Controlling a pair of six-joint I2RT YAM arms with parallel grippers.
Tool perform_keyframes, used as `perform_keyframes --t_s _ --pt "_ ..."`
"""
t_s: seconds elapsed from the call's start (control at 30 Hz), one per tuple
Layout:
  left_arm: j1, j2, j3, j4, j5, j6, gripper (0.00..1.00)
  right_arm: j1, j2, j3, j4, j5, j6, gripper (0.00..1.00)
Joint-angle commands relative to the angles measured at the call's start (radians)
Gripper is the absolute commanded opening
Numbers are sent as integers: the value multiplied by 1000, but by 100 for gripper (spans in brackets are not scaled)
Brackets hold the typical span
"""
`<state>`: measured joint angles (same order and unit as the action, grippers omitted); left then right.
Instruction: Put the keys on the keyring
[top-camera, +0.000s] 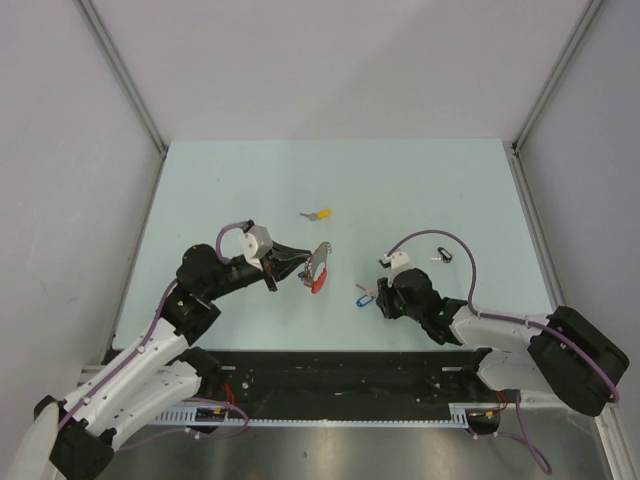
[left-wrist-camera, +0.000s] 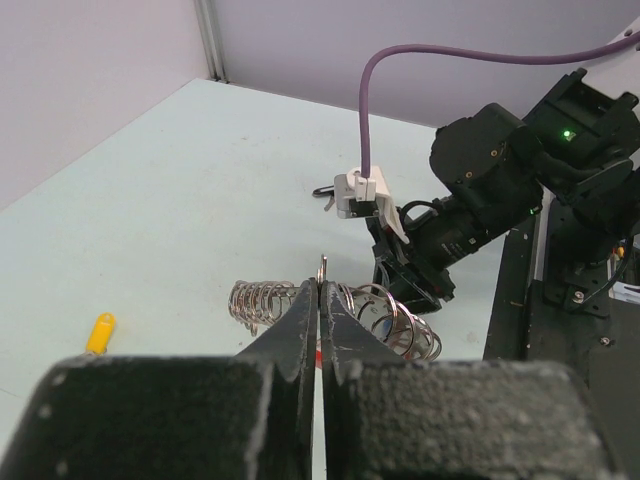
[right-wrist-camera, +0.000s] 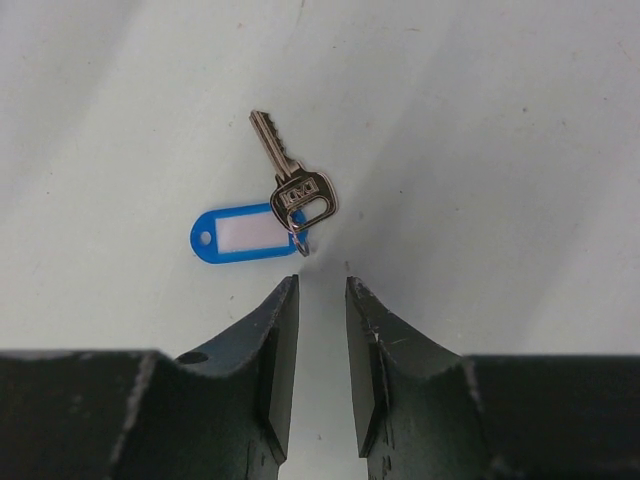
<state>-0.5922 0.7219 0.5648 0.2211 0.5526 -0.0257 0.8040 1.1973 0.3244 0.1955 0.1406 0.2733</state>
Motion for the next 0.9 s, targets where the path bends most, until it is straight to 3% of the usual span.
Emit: perform_keyframes --t_s 0.0,0.87 --pt "8 -4 35 46 10 12 0 3 33 -8 97 -13 -28 30" --pt "6 7 35 49 21 9 0 6 119 -4 153 -4 -56 21"
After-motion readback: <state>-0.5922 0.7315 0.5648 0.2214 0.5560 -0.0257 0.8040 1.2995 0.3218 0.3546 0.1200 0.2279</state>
